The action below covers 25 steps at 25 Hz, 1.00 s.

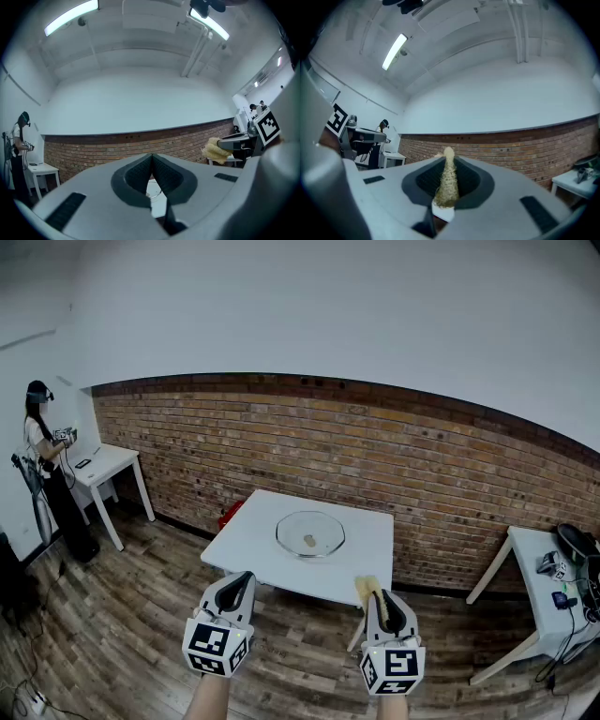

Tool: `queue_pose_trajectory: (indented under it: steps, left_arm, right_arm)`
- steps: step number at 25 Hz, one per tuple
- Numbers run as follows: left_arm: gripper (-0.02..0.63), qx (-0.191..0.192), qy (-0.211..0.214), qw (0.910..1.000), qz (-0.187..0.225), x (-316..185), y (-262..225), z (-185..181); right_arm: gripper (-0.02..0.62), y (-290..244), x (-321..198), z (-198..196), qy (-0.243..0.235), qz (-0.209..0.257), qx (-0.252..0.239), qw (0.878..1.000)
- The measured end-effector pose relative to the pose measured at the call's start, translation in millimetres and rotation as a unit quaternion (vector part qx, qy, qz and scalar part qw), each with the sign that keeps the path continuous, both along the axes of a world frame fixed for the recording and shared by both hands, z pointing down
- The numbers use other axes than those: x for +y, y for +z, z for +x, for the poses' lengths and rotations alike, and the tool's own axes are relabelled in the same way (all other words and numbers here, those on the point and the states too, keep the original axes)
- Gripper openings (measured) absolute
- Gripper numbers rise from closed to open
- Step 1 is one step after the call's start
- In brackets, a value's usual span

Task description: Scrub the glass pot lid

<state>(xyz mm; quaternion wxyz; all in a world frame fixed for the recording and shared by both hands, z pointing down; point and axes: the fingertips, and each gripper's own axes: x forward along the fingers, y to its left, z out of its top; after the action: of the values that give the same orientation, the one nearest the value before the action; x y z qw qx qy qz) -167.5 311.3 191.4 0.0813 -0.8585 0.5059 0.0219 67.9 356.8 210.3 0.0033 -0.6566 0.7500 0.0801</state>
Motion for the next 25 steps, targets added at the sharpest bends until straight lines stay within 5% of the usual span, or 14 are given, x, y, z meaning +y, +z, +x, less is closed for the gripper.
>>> queue_pose_trajectory:
  steps: [25]
  left_arm:
    - [0.011, -0.006, 0.013, 0.9999, -0.004, -0.2, 3.6, 28.4]
  right_arm:
    - [0.058, 3.1, 3.1, 24.8, 0.006, 0.007, -0.011, 1.000]
